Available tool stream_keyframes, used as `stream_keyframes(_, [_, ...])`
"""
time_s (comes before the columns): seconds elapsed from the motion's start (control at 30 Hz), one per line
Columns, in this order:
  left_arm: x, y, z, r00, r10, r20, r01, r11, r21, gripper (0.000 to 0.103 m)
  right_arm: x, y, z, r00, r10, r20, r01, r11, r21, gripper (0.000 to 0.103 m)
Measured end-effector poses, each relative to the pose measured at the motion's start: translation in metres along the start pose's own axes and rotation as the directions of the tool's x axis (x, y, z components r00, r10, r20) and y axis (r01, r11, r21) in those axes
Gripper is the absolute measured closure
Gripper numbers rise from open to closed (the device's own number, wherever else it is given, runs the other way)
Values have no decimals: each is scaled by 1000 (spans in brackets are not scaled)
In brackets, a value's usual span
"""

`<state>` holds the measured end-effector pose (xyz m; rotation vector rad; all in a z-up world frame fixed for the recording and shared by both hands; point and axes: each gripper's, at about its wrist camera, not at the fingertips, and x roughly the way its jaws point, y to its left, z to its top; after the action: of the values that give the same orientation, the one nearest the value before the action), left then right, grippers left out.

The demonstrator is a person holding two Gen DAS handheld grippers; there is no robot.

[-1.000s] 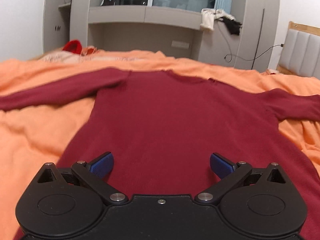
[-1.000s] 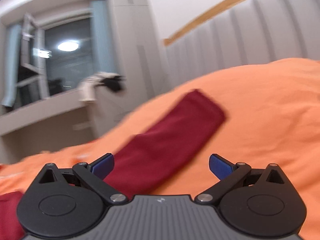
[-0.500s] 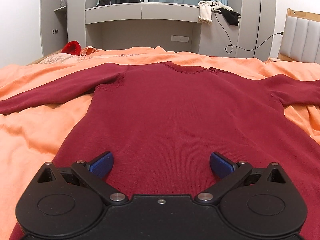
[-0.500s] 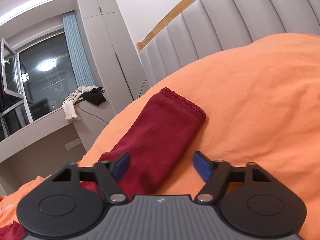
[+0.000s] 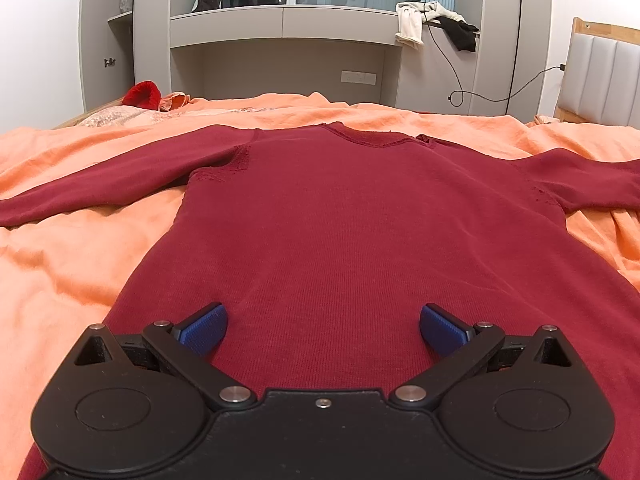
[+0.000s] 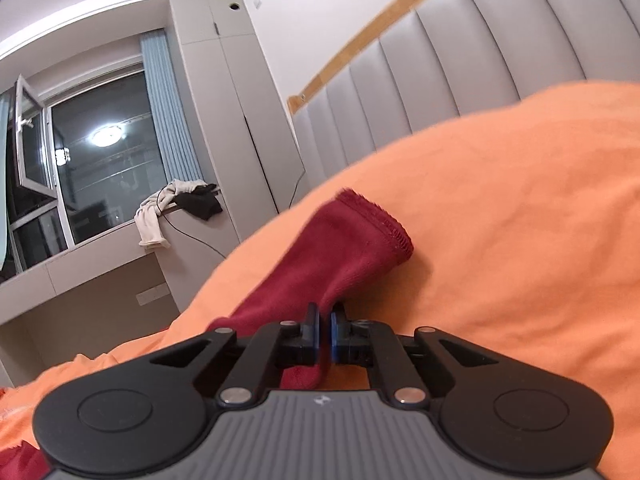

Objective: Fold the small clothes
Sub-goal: 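Carry the held sleeve across the sweater body and open the right gripper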

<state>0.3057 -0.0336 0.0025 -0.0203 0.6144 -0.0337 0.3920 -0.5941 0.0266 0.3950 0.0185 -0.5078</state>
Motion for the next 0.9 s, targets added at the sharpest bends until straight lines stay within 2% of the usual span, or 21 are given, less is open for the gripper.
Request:
stream_keyframes(0.1, [0,-1,0,1000,2,-1,-2,1000,2,1,-8,16,7,1000,6,30,-5,1000,-22,98])
stream_keyframes(0.23, [-2,1,0,1000,-3,2,3,1000,-4,1,-26,55,16,995,63,75,-57,995,-78,98])
stream_keyframes(0.37, [-6,8,3,1000,-18,4,18,999,-41,1,-56,114,25,978,182,102,-165,974,-157,98])
stream_keyframes(0.47, [-11,16,6,1000,-27,11,28,997,-78,1,-83,166,22,951,289,106,-252,929,-272,98])
stream_keyframes(0.53, [-16,23,8,999,-26,19,28,994,-104,1,-106,203,13,926,367,92,-310,876,-370,98])
stream_keyframes(0.67, [-26,39,15,999,-3,53,12,986,-166,1,-152,275,-24,860,510,2,-430,726,-537,98])
stream_keyframes(0.77, [-32,49,21,996,24,89,-7,981,-192,1,-193,324,-66,799,590,-112,-519,584,-624,98])
stream_keyframes(0.9, [-36,62,26,991,67,116,-40,974,-223,1,-237,372,-123,721,630,-290,-617,393,-682,98])
